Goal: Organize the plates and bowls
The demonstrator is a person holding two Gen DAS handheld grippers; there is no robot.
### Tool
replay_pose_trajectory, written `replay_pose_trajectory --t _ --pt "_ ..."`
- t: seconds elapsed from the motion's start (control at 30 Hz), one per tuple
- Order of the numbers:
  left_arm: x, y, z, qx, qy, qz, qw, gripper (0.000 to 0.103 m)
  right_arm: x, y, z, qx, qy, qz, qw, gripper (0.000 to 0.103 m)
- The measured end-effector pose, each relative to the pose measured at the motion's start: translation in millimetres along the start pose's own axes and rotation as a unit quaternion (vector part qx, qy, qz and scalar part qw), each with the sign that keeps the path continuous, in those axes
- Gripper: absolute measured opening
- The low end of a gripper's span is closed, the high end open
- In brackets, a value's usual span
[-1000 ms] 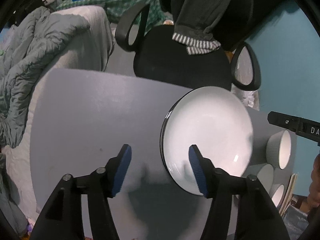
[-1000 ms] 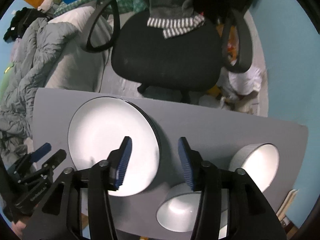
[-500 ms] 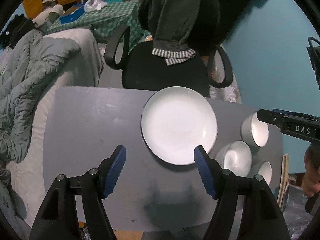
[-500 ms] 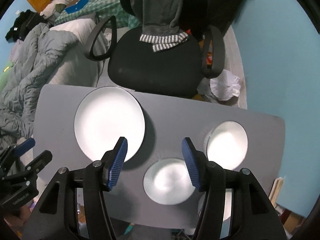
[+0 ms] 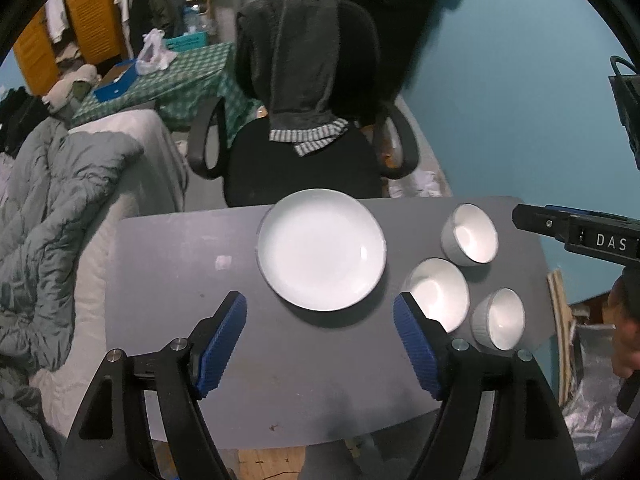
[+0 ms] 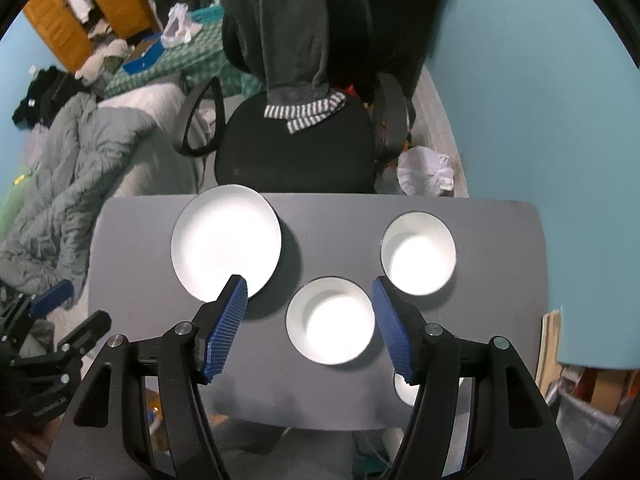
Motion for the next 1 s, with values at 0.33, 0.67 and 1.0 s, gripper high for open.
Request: replay_pose_trajectory --t 0.33,0.67,1.0 --pt "-26 -2 -27 0.016 0.03 -0.018 0.9993 0.08 -42 19 -15 0.041 -0.001 -0.037 0.998 0.067" --pt "-45 -16 -49 0.06 0.041 -0.038 0.9966 0.083 -67 34 -39 0.109 -0.013 -0.055 0.992 0.068" --pt "-41 -22 -64 0.066 0.063 -0.026 0.9955 0.083 -80 54 -69 0.163 0.007 -0.064 0.985 0.069"
Point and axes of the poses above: each gripper's, at about its wrist camera, not at the fingertips, and x roughly the way its jaws point, z to its left, y to its underside, the point moved 6 cm from there along x, roughly the way its jaws point, and after that the axes turned 1 degree about z, right-handed, at the moved point
